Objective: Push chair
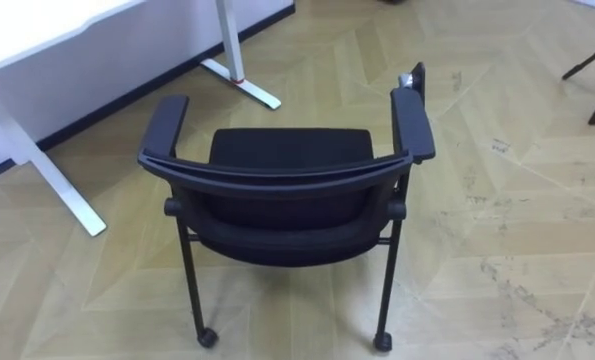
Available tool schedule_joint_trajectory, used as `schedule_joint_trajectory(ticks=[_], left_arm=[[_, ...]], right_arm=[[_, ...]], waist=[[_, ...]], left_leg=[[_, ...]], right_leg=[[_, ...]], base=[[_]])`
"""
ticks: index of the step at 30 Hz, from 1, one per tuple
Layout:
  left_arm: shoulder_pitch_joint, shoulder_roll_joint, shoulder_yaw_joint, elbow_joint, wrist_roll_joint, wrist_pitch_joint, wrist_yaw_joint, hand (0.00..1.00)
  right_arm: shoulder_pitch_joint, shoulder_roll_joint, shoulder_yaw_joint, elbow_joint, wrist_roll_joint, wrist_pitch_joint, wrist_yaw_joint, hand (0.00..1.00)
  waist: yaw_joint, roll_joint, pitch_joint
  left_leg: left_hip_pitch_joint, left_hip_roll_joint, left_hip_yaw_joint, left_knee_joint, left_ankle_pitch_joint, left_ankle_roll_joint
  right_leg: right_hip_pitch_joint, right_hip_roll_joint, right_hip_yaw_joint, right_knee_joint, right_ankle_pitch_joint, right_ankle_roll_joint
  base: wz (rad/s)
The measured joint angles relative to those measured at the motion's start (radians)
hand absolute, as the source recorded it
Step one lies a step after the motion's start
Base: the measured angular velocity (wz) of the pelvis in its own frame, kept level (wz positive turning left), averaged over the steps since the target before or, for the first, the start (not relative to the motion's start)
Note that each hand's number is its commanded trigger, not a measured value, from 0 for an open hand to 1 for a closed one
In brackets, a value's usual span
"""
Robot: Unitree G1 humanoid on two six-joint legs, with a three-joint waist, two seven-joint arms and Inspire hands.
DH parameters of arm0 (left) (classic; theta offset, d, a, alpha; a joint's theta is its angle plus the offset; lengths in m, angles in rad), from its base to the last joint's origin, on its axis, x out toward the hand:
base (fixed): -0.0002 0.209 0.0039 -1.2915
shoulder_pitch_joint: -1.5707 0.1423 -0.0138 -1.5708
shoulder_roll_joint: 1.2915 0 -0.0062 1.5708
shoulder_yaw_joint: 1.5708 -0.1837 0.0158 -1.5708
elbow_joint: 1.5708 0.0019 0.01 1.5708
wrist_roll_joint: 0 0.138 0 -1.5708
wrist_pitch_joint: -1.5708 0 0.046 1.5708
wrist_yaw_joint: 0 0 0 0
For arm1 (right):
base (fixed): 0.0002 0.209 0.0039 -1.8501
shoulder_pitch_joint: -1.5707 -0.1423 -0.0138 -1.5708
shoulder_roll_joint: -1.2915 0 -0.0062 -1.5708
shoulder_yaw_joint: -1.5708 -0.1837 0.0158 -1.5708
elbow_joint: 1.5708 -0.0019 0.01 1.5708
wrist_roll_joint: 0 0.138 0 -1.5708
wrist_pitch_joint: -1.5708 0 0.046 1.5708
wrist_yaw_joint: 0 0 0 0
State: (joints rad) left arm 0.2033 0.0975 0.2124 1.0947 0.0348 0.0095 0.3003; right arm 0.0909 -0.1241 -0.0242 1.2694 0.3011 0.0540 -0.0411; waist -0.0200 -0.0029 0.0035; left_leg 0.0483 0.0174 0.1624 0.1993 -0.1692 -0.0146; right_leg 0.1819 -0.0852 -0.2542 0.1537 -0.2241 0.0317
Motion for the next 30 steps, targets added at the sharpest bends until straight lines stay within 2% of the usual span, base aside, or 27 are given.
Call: schedule_joint_trajectory(ticks=[3,5,7,8,9,12,14,15,19,20,22,25,30], left_arm=[[-0.023,0.017,0.013,-0.015,0.017,0.008,0.065,0.0],[-0.059,0.032,0.025,-0.025,0.079,0.012,0.107,0.0],[-0.067,0.035,0.028,-0.089,0.103,0.012,0.144,0.0],[-0.075,0.037,0.028,-0.112,0.118,0.011,0.165,0.0],[-0.078,0.037,0.028,-0.13,0.127,0.012,0.173,0.0],[-0.105,0.046,0.025,-0.209,0.18,0.011,0.208,0.0],[-0.137,0.063,0.022,-0.222,0.208,0.007,0.23,0.0],[-0.139,0.065,0.022,-0.238,0.225,0.007,0.234,0.0],[-0.138,0.069,0.021,-0.43,0.395,0.013,0.238,0.0],[-0.138,0.069,0.018,-0.502,0.441,0.015,0.238,0.0],[-0.138,0.073,0.005,-0.585,0.495,0.015,0.24,0.0],[-0.151,0.08,-0.004,-0.627,0.605,0.019,0.238,0.0],[-0.151,0.08,-0.082,-0.73,0.677,0.038,0.219,0.0]], right_arm=[[-0.003,-0.005,-0.019,0.002,-0.037,0.004,-0.001,0.0],[-0.001,-0.009,-0.031,0.001,-0.04,0.003,-0.001,0.0],[-0.001,-0.016,-0.042,-0.001,-0.045,0.002,-0.002,0.0],[0.001,-0.025,-0.042,-0.001,-0.045,0.002,-0.002,0.0],[0.0,-0.029,-0.042,-0.001,-0.045,0.002,-0.002,0.0],[-0.002,-0.042,-0.041,0.002,-0.046,0.001,-0.006,0.0],[-0.002,-0.043,-0.042,0.005,-0.047,-0.001,-0.012,0.0],[-0.001,-0.043,-0.043,0.005,-0.052,-0.002,-0.012,0.0],[0.007,-0.043,-0.059,-0.007,-0.084,-0.01,-0.01,0.0],[0.006,-0.043,-0.059,-0.008,-0.092,-0.01,-0.009,0.0],[0.006,-0.046,-0.06,-0.008,-0.098,-0.01,-0.009,0.0],[0.0,-0.048,-0.067,-0.009,-0.109,-0.011,0.002,0.0],[-0.005,-0.051,-0.064,0.011,-0.098,-0.011,0.02,0.0]], waist=[[-0.004,0.009,0.001],[-0.003,0.019,0.002],[-0.003,0.027,0.0035],[-0.003,0.034,0.003],[-0.003,0.035,-0.0008],[-0.009,0.047,0.0003],[-0.013,0.054,-0.0033],[-0.013,0.054,-0.0033],[-0.01,0.057,-0.0065],[-0.01,0.051,-0.0043],[-0.012,0.046,-0.0058],[-0.029,0.05,-0.0073],[-0.05,0.054,-0.0066]], left_leg=[[-0.003,0.0,-0.005,0.004,0.0,0.0],[-0.003,-0.001,-0.01,0.001,0.0,0.001],[-0.002,-0.002,-0.011,-0.001,0.0,0.001],[-0.001,-0.003,-0.01,-0.002,0.0,0.001],[-0.001,-0.004,-0.01,-0.001,0.0,0.001],[0.0,-0.004,-0.01,0.0,0.001,0.001],[0.0,-0.004,-0.011,0.0,0.001,0.001],[0.0,-0.005,-0.011,-0.001,0.001,0.001],[-0.011,-0.005,-0.009,-0.002,0.001,0.001],[-0.011,-0.005,-0.009,-0.002,0.001,0.001],[-0.01,-0.006,-0.011,-0.001,0.001,0.001],[-0.009,-0.006,-0.011,-0.001,0.001,0.002],[-0.011,-0.006,-0.011,-0.001,0.001,0.002]], right_leg=[[0.002,0.0,-0.006,0.001,0.0,0.0],[0.008,0.0,-0.008,-0.001,0.0,0.0],[0.007,0.0,-0.008,-0.003,0.0,0.0],[0.008,-0.001,-0.007,-0.003,0.0,0.0],[0.007,-0.001,-0.007,-0.003,0.0,0.0],[0.006,-0.002,-0.007,-0.003,0.0,0.0],[0.007,-0.001,-0.007,-0.004,0.0,0.0],[0.006,-0.001,-0.005,-0.005,0.0,0.0],[-0.009,-0.002,0.004,-0.003,0.0,0.0],[-0.009,-0.002,0.003,-0.003,0.0,0.0],[-0.007,-0.002,0.004,-0.003,0.001,0.001],[-0.007,-0.002,0.007,-0.003,0.001,0.001],[-0.008,-0.002,0.008,-0.004,0.001,0.001]], base=[[0.04],[0.06],[0.02],[0.0],[0.0],[0.0],[0.0],[0.0],[-0.02],[0.0],[0.0],[0.0],[0.0]])
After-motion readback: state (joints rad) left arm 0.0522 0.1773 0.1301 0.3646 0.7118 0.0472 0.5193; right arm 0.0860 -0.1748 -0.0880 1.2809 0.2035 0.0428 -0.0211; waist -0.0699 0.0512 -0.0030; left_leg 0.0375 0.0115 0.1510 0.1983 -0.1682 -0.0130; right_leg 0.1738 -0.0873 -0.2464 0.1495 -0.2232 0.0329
